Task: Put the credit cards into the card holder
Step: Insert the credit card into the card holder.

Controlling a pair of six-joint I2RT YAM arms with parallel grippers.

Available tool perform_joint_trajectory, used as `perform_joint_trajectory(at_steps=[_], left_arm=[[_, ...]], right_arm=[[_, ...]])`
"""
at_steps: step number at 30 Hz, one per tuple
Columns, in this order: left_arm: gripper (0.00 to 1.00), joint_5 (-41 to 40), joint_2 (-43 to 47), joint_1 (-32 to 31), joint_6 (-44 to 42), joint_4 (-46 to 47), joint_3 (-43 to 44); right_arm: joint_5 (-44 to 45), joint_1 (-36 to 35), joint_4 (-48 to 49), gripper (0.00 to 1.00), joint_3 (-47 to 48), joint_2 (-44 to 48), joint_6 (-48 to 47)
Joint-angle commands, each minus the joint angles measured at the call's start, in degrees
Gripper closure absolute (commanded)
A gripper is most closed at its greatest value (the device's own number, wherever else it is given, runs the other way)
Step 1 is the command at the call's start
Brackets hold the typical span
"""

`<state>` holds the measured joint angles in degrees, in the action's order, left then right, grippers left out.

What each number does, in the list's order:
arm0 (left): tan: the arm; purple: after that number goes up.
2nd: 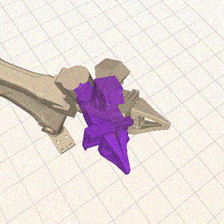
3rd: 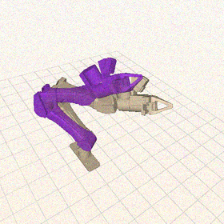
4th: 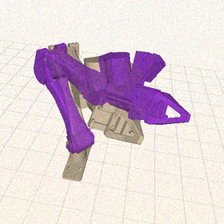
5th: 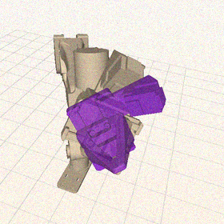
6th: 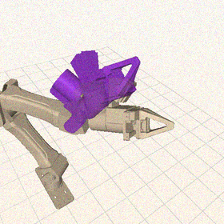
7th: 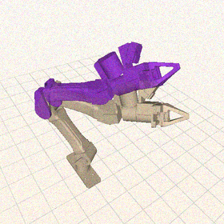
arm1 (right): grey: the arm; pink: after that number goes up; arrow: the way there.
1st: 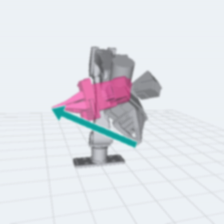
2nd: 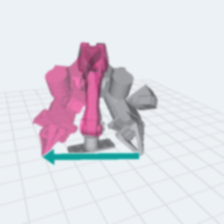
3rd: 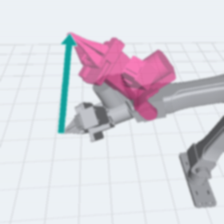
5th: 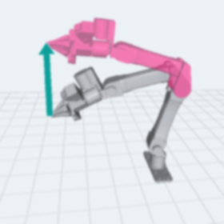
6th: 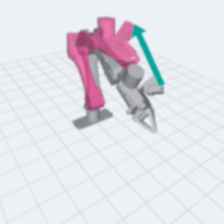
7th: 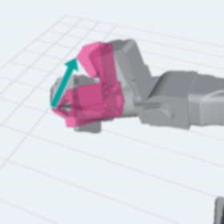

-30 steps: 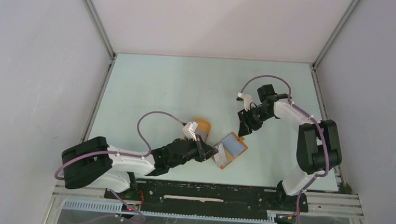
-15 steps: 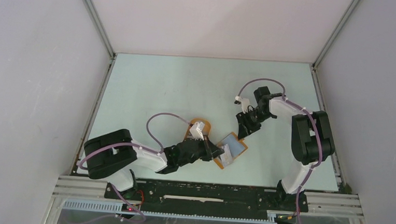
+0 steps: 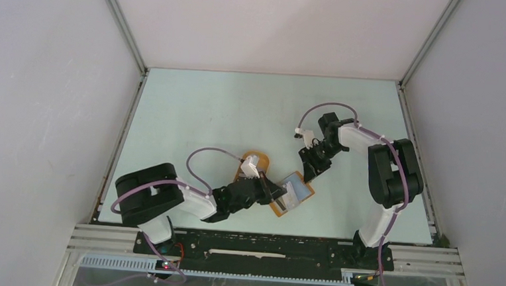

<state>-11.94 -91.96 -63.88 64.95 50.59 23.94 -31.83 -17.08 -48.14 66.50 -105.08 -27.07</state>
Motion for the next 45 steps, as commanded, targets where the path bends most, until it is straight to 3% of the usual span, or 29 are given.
perform_joint_trajectory(at_steps=[1,13,30,35,45], left_arm=[[1.0,-2.33,-1.97,-0.11,1.85,2.32,-0.97],[1.0,-4.52,-1.99,-0.2,4.96,-0.5,-3.77],[1.0,-10.85,6.24,2.14,3.97,-11.29,-7.87],[1.0,-12.29,11.34,4.19,2.99,-15.11,-10.43],[1.0,-19.76,29.5,5.58,-1.12,-34.62,-10.6]], right_arm=[[0.45,-0.41,-3.82,0.53,1.73,-0.41,-2.01],[-0.39,-0.76,-6.28,0.57,1.69,0.44,-2.59],[-0.6,-1.9,-6.39,0.57,1.37,1.0,-3.1],[-0.69,-2.12,-6.37,0.57,1.42,0.85,-3.16],[-1.04,-2.52,-6.35,0.56,1.43,1.72,-3.16]])
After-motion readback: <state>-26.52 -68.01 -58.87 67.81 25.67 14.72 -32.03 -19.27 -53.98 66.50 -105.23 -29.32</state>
